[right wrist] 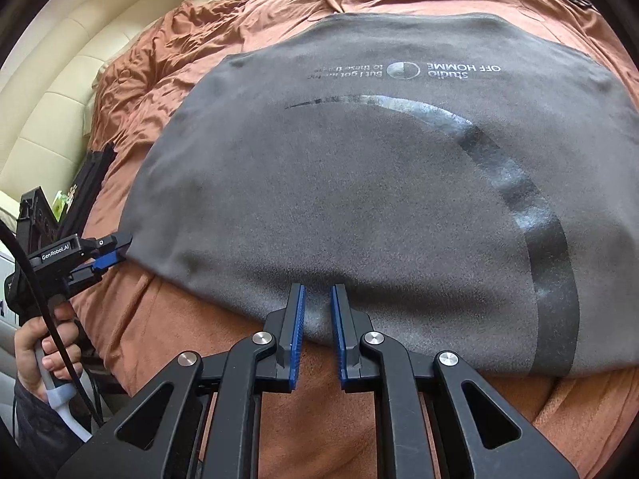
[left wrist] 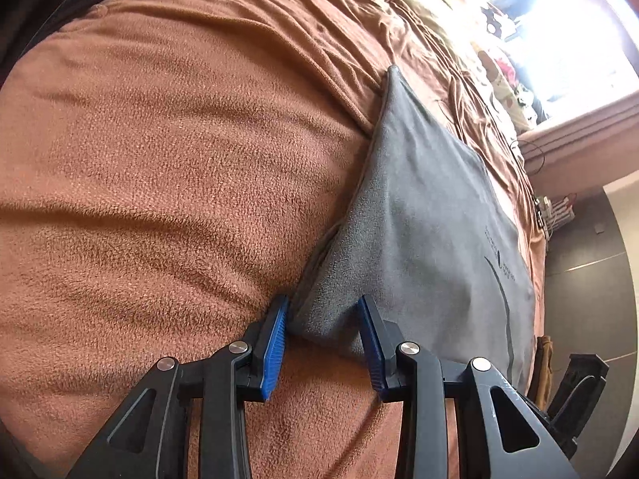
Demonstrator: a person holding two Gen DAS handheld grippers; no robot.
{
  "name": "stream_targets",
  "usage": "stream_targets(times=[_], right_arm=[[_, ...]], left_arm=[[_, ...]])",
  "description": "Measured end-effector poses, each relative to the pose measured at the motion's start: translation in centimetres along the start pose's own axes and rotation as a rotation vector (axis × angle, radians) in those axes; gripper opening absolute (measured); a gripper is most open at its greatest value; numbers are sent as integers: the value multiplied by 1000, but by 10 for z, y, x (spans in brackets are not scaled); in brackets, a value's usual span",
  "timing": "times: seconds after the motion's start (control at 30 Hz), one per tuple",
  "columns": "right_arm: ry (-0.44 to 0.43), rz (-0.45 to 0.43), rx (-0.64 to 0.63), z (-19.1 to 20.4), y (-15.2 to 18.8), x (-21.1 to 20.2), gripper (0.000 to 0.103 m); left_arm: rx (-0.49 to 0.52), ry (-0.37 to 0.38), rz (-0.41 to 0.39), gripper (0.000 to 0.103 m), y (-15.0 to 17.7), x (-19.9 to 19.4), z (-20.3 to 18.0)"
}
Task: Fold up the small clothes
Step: 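Close the left gripper on the shirt edge while the right gripper grasps beside it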
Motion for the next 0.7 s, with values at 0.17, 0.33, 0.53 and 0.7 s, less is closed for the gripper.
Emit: stream_targets(times=[0.17,0.33,0.53,0.7], right_arm=[[21,4,23,-9,-13,6,9],[44,2,17,-13,-28,14,7],[49,-9,35,-24,-49,21,6],[54,-17,66,-43,-70,24,6]], left_arm=[[4,-23,-33,17,3,-4,3],[-5,-15,-46,15,4,-5,7],[-4,-16,-57,13,4,-7,9],[-7,-5,-57,12,5,-10,13]])
Point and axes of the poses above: each gripper's, at about its wrist camera, not at the fingertips, and x roughly the way its jaws point, z to its left, y to its underside, the point moved 3 cm from there along x, roughly the way its jaws point, and after that the axes turned 12 degrees about -x, right-handed, at the moved point
